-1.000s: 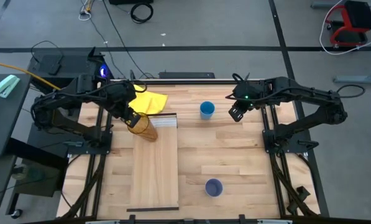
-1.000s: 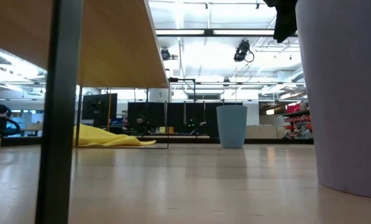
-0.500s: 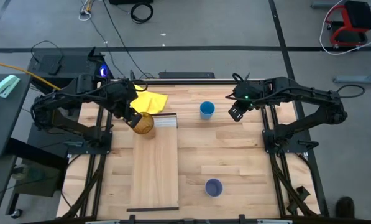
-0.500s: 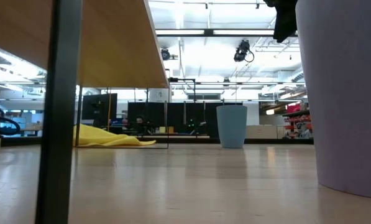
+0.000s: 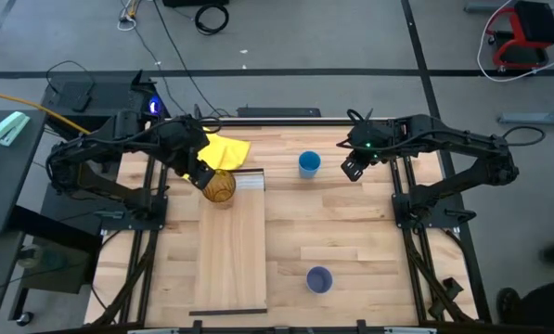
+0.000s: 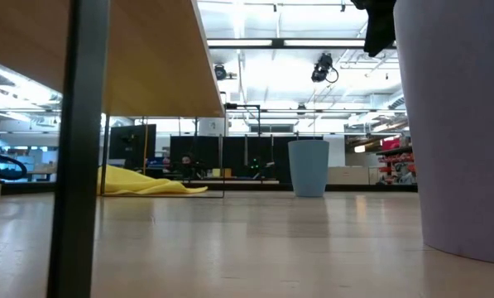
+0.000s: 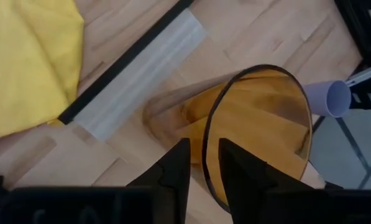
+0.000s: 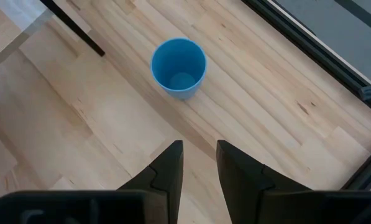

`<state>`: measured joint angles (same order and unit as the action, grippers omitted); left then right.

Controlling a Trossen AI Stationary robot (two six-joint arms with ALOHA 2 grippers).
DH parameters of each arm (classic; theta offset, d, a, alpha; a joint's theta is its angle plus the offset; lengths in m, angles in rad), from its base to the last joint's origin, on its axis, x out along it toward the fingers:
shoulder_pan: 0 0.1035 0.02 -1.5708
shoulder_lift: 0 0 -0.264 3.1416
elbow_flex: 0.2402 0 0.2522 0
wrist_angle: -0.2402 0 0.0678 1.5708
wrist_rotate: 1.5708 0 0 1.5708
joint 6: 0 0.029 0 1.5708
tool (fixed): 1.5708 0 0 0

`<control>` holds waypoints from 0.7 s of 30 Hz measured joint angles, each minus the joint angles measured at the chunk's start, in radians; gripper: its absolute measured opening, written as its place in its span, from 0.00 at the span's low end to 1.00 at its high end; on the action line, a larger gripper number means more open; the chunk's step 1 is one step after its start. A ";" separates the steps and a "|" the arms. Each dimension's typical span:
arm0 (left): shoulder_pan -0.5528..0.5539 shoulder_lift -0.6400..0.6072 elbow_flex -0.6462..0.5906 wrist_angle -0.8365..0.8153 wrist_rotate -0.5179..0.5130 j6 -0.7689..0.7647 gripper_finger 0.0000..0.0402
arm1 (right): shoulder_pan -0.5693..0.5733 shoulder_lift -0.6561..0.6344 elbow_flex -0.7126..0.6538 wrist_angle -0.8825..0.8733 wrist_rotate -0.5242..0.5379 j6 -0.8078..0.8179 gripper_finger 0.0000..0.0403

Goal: Stack small to large cups/mugs on shelf
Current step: Put the yellow cup on the shelf

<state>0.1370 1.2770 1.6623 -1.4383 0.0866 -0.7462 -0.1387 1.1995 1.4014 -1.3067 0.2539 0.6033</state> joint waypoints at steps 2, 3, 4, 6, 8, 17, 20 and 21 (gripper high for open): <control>0.000 0.000 0.000 0.008 0.007 0.000 0.23 | 0.000 0.000 0.000 0.000 0.000 0.000 0.26; 0.000 0.000 0.000 0.016 0.008 0.001 0.23 | 0.000 0.000 0.000 0.000 0.000 0.000 0.26; 0.000 0.000 0.000 0.025 0.008 0.001 0.23 | 0.000 0.000 0.000 0.000 0.000 0.000 0.26; 0.000 0.000 0.000 0.039 0.008 0.002 0.23 | 0.000 0.000 0.000 0.000 0.000 0.000 0.26; 0.000 0.000 0.000 0.046 0.010 0.001 0.24 | 0.000 0.000 0.000 0.000 0.000 0.000 0.26; 0.000 0.015 0.001 0.029 0.023 0.000 0.24 | 0.000 0.000 0.000 0.000 0.000 0.000 0.26; 0.000 0.023 0.001 0.028 0.023 -0.001 0.24 | 0.000 0.000 0.000 0.000 0.000 0.000 0.26; 0.000 0.027 0.001 0.028 0.024 -0.001 0.24 | 0.000 0.000 0.000 0.000 0.000 0.000 0.26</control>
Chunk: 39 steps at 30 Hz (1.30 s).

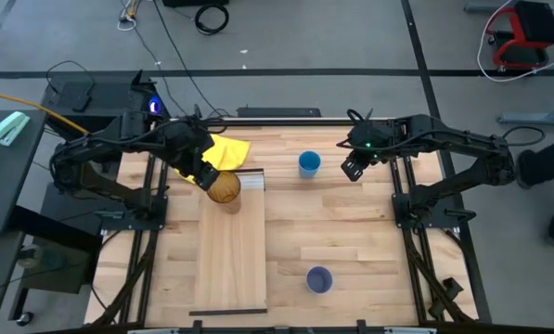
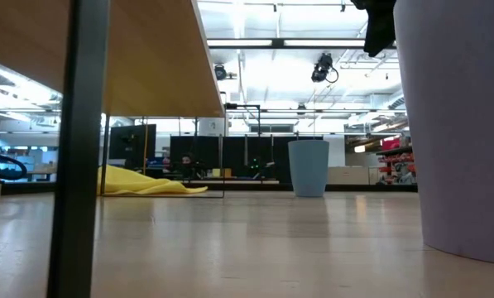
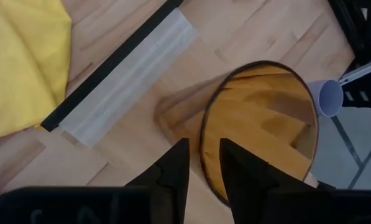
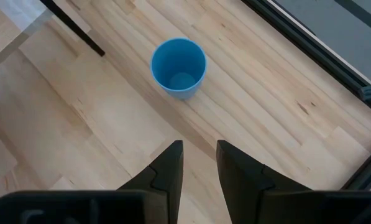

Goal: Stack small to large cups/mugs on shelf
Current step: Put the yellow cup on the shelf, then put the purple cup on the shelf

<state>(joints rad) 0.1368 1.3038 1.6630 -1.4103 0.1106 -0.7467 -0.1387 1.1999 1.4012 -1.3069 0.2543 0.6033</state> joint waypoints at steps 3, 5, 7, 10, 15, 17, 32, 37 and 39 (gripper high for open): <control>0.000 0.007 0.000 -0.007 0.000 0.001 0.25 | 0.000 0.000 0.000 0.000 0.000 0.000 0.26; 0.000 0.005 0.000 -0.010 0.000 0.001 0.25 | 0.000 0.000 0.000 0.000 0.000 0.000 0.26; 0.000 0.004 0.000 -0.010 0.000 0.001 0.25 | 0.000 0.000 0.000 0.000 0.000 0.000 0.26; 0.000 0.003 0.000 -0.009 0.000 0.000 0.25 | 0.000 0.000 0.000 0.000 0.000 0.000 0.26; 0.000 -0.001 0.000 -0.009 0.000 0.000 0.25 | 0.000 0.000 0.000 0.000 0.000 0.000 0.26; 0.000 -0.009 0.000 -0.008 0.000 0.001 0.25 | 0.000 0.000 0.000 -0.001 -0.003 0.000 0.26; 0.041 -0.165 0.001 -0.111 -0.053 -0.028 0.25 | 0.031 0.000 0.000 0.027 -0.200 0.008 0.26; 0.017 -0.185 0.000 -0.157 -0.068 -0.051 0.25 | 0.112 0.000 0.000 0.114 -0.271 0.058 0.26; -0.007 -0.188 0.000 -0.161 -0.067 -0.054 0.25 | 0.156 0.000 0.000 0.135 -0.282 0.101 0.26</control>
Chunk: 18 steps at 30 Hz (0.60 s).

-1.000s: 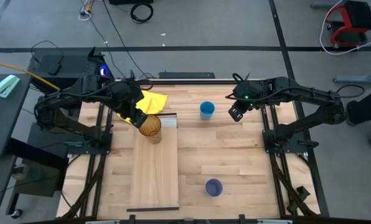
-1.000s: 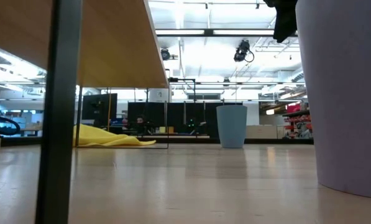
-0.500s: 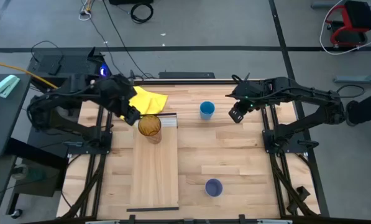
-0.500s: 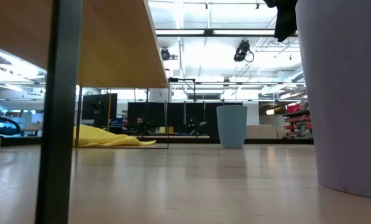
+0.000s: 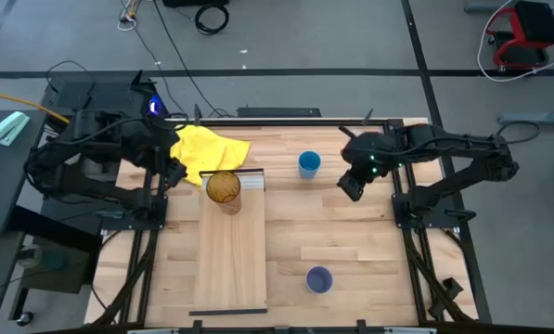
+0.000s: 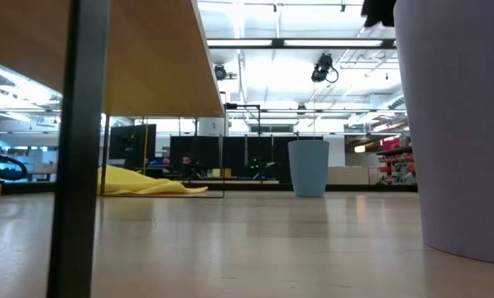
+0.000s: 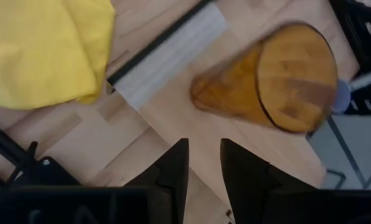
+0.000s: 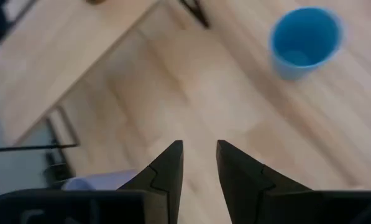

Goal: Stack small to large cups/mugs on shelf
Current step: Put the purple cup on the shelf

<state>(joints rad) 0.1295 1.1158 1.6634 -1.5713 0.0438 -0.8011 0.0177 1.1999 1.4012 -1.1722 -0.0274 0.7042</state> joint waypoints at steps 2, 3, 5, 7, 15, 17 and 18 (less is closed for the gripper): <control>-0.029 -0.001 0.000 0.000 0.004 0.003 0.24 | 0.049 0.000 0.000 0.000 -0.005 0.050 0.26; -0.044 -0.003 -0.001 0.001 0.004 0.005 0.24 | 0.077 0.000 0.000 0.000 -0.005 0.079 0.26; -0.077 -0.005 -0.002 0.001 0.004 0.000 0.23 | 0.132 0.000 0.000 0.000 -0.004 0.137 0.26; -0.111 -0.009 -0.002 0.000 0.004 0.000 0.22 | 0.191 0.005 0.000 0.000 -0.004 0.201 0.26; -0.239 -0.010 -0.002 0.001 -0.016 -0.142 0.19 | 0.404 0.097 0.000 0.017 0.000 0.284 0.26; -0.265 -0.010 -0.002 0.000 -0.041 -0.194 0.18 | 0.445 0.137 0.000 0.025 0.000 0.254 0.26; -0.276 -0.010 -0.002 0.000 -0.053 -0.223 0.18 | 0.462 0.157 0.000 0.030 0.000 0.237 0.26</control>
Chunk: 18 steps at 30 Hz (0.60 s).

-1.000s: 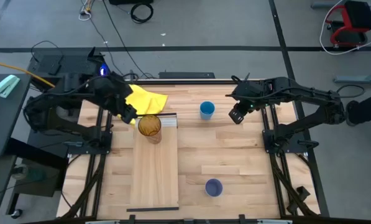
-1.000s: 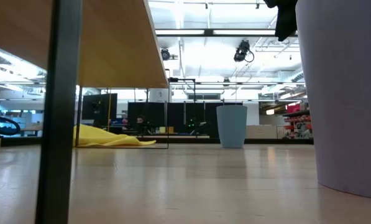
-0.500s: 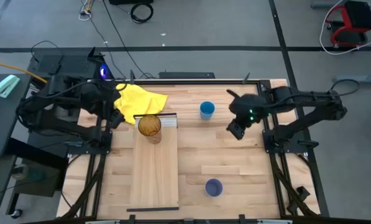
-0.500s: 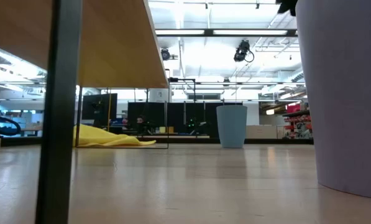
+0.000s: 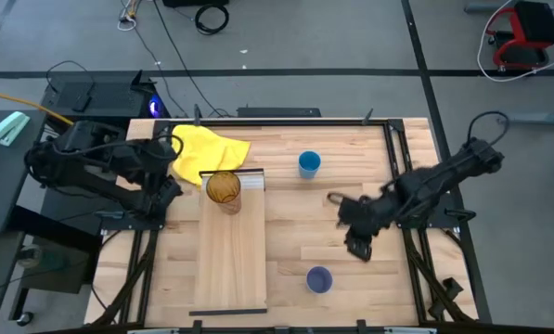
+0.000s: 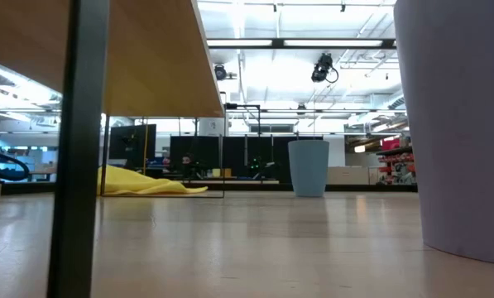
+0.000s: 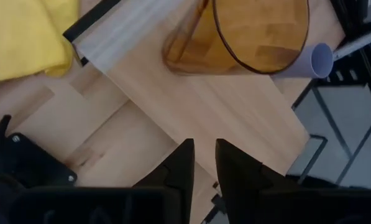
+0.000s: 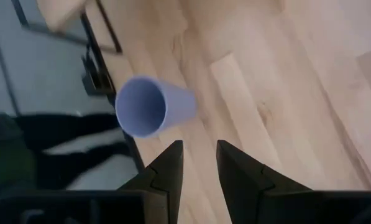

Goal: Stack small to large cups/mugs on shelf
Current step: Put the purple cup on the shelf

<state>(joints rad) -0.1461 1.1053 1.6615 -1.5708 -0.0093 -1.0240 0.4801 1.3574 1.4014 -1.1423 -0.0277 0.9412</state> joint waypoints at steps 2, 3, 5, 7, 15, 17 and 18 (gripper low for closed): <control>-0.016 0.000 0.000 0.000 -0.025 -0.043 0.17 | 0.034 0.042 0.000 0.009 0.000 -0.032 0.26; -0.021 0.000 0.000 0.000 -0.036 -0.055 0.17 | 0.050 0.062 0.000 0.016 0.000 -0.052 0.26; -0.027 0.000 0.000 0.000 -0.052 -0.071 0.16 | 0.077 0.105 0.000 0.038 0.000 -0.091 0.26; -0.027 0.000 0.000 0.000 -0.057 -0.084 0.17 | 0.094 0.149 0.000 0.066 -0.002 -0.116 0.26; -0.027 0.000 0.000 0.000 -0.065 -0.113 0.15 | 0.071 0.259 0.000 0.101 0.004 -0.111 0.26; -0.027 0.000 0.000 0.000 -0.072 -0.112 0.15 | 0.063 0.273 0.000 0.125 0.004 -0.107 0.26; -0.027 0.001 0.000 0.000 -0.074 -0.112 0.15 | 0.060 0.279 0.000 0.137 0.004 -0.107 0.26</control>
<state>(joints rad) -0.1726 1.1060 1.6615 -1.5710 -0.0835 -1.1364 0.5406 1.6368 1.4014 -1.0057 -0.0235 0.8343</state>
